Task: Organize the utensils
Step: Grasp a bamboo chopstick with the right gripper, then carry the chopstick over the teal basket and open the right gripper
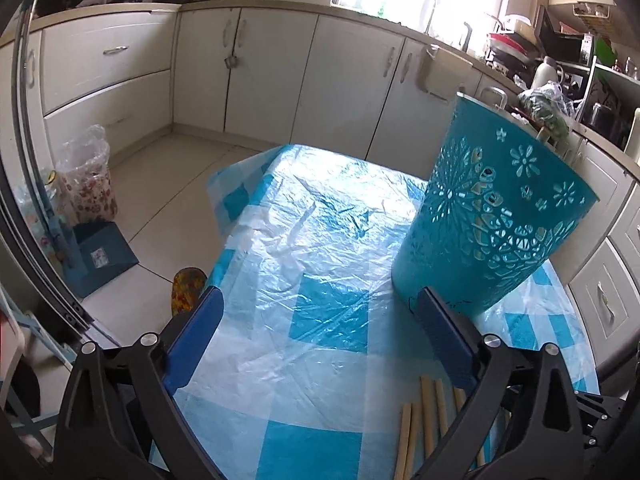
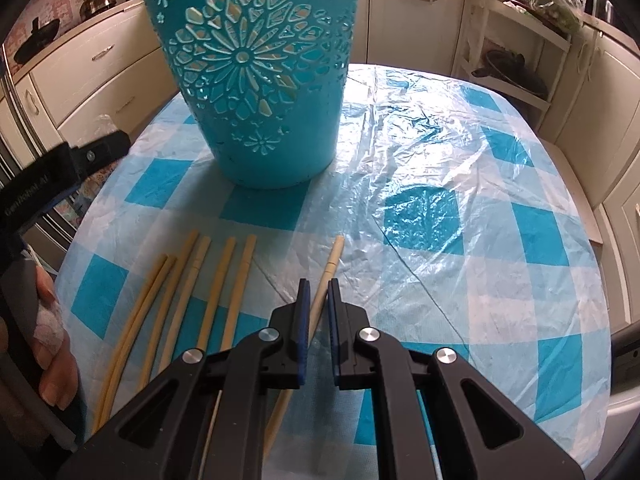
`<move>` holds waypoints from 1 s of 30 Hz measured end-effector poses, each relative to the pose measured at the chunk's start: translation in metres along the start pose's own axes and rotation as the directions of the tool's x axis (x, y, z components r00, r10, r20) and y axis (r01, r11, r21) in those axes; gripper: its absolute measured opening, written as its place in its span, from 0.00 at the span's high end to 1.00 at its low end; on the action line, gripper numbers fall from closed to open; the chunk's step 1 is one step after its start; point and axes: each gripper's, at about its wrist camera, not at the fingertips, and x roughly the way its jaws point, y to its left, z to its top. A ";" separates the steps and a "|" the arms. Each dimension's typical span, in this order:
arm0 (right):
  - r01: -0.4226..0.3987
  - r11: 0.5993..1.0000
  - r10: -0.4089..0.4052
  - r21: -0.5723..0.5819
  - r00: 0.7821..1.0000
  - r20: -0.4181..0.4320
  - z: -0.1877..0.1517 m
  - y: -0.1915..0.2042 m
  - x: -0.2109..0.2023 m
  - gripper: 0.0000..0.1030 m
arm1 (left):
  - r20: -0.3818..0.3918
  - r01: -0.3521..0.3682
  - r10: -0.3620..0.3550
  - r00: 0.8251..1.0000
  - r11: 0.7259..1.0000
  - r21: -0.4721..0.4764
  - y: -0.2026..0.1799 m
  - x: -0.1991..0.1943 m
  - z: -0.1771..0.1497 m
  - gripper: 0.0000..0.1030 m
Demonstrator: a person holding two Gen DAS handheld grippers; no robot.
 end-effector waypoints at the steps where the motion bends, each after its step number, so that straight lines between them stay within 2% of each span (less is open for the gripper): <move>1: -0.010 1.000 0.010 0.019 1.000 0.001 -0.001 -0.002 -0.001 0.92 | -0.007 0.000 0.000 1.000 1.000 0.002 0.000 0.002 0.000 0.09; 6: -0.126 0.980 0.124 0.155 0.992 0.026 -0.009 -0.027 -0.010 0.94 | -0.019 0.005 -0.005 1.000 1.000 -0.013 0.002 0.004 0.000 0.09; 9: -0.195 0.961 0.178 0.198 0.979 0.100 -0.013 -0.038 -0.031 0.94 | -0.024 0.009 -0.010 1.000 0.999 -0.031 0.005 0.005 -0.001 0.09; 14: -0.293 0.933 0.235 0.209 0.935 0.264 0.002 -0.051 -0.082 0.94 | -0.021 0.007 -0.008 1.000 0.999 -0.046 0.008 0.006 -0.001 0.09; 22: -0.351 0.929 0.266 0.122 0.858 0.440 0.055 -0.041 -0.132 0.94 | -0.025 0.004 -0.005 1.000 0.999 -0.050 0.009 0.007 -0.001 0.09; 24: -0.357 0.928 0.267 0.103 0.833 0.485 0.079 -0.038 -0.137 0.94 | -0.026 0.005 -0.007 1.000 0.999 -0.053 0.010 0.008 -0.001 0.09; 26: -0.360 0.928 0.253 0.094 0.796 0.549 0.102 -0.037 -0.145 0.94 | -0.024 0.007 -0.009 1.000 0.998 -0.057 0.010 0.007 -0.001 0.09; 30: -0.337 0.937 0.182 0.090 0.693 0.697 0.146 -0.029 -0.156 0.94 | -0.035 0.013 -0.016 0.999 0.998 -0.068 0.013 0.009 -0.001 0.09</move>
